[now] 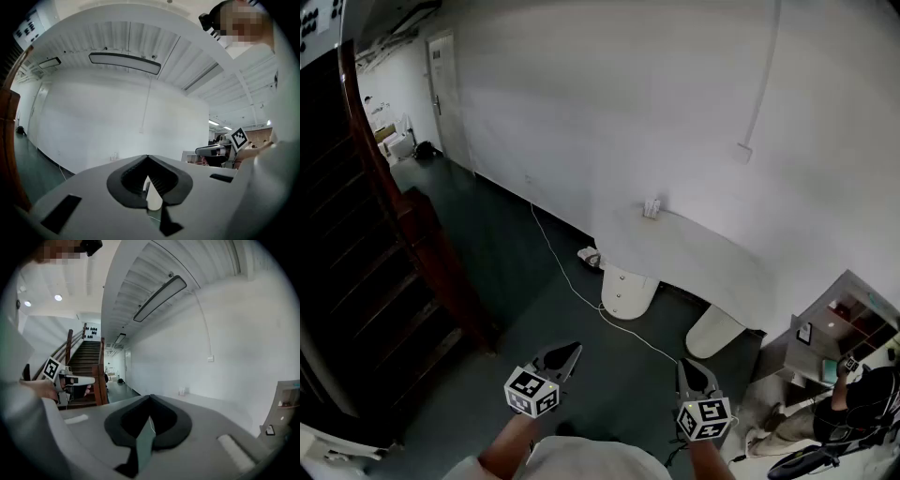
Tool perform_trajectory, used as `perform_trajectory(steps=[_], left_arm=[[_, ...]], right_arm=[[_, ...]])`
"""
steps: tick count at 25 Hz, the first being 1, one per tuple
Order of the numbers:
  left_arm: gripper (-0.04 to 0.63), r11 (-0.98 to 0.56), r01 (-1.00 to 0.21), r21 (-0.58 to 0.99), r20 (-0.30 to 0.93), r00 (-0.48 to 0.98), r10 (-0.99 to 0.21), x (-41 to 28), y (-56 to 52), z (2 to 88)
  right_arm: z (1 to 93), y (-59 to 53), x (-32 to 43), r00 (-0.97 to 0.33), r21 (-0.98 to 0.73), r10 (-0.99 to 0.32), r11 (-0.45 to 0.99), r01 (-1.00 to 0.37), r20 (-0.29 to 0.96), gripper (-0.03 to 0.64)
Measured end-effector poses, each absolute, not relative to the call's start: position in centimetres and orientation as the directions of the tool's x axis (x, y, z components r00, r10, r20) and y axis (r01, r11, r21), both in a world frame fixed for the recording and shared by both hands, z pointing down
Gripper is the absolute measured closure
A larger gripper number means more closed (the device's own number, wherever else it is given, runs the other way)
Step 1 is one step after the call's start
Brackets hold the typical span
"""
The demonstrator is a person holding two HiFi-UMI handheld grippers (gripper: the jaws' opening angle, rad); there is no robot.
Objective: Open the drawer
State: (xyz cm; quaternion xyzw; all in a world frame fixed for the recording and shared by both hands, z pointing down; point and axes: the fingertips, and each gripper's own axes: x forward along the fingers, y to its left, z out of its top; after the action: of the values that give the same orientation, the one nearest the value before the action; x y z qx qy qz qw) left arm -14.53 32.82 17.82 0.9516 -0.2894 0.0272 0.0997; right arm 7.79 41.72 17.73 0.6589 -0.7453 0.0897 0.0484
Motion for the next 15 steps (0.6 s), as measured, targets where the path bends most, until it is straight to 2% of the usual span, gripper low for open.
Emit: perform_trajectory(steps=[15], left_arm=[[0.589, -0.822, -0.539, 0.185, 0.113, 0.842, -0.527, -14.6, 31.0, 18.4]], right_arm=[[18.3, 39.9, 7.3, -0.114, -0.084, -0.973, 0.099, -0.992, 0.199, 0.606]])
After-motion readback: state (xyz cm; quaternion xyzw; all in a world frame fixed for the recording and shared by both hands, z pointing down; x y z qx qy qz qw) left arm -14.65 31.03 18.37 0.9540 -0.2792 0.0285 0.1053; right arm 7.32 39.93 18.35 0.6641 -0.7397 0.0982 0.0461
